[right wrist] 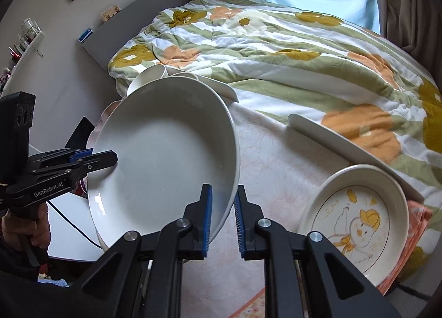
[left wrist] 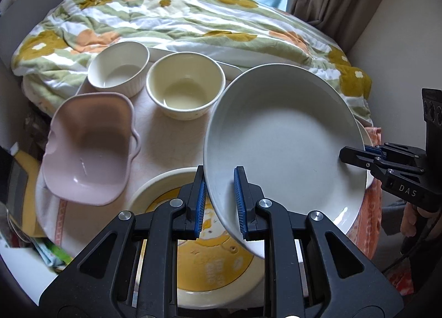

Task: Organize plates and bowls
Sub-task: 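Lower the white plate with both grippers onto the yellow lion plate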

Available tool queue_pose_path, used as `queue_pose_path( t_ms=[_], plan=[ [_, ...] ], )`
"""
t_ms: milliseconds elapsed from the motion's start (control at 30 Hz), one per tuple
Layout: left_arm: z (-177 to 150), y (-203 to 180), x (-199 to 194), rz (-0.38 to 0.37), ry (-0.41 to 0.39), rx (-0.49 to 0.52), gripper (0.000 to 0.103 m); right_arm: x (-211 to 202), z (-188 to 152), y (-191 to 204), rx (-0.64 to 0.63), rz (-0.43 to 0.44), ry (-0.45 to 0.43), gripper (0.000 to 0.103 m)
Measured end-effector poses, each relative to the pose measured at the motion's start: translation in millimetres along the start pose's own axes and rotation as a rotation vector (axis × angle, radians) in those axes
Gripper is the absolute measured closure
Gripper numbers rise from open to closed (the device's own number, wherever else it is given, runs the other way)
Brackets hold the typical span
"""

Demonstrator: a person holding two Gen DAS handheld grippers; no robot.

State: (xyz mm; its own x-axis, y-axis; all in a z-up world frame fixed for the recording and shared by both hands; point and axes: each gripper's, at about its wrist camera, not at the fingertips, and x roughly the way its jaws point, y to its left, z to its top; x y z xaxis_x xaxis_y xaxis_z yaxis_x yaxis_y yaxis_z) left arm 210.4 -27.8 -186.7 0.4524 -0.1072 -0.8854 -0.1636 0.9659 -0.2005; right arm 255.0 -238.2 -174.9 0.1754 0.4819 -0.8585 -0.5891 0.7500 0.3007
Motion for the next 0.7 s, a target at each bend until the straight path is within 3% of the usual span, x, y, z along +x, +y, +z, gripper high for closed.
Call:
queue_pose_path(
  t_ms=[333,533,700],
  plan=[
    [-48,66,-9,-0.052,0.078,0.145,0.086,20,-64,82,0.196,-0.054,-0.027,0.088],
    [-66,87,8,-0.08,0.119,0.193,0.086,38,-92,103,0.327,-0.093,-0.065,0.088],
    [-72,93,24,-0.099,0.128,0.205,0.086,50,-101,109,0.365,-0.164,-0.08,0.088]
  ],
)
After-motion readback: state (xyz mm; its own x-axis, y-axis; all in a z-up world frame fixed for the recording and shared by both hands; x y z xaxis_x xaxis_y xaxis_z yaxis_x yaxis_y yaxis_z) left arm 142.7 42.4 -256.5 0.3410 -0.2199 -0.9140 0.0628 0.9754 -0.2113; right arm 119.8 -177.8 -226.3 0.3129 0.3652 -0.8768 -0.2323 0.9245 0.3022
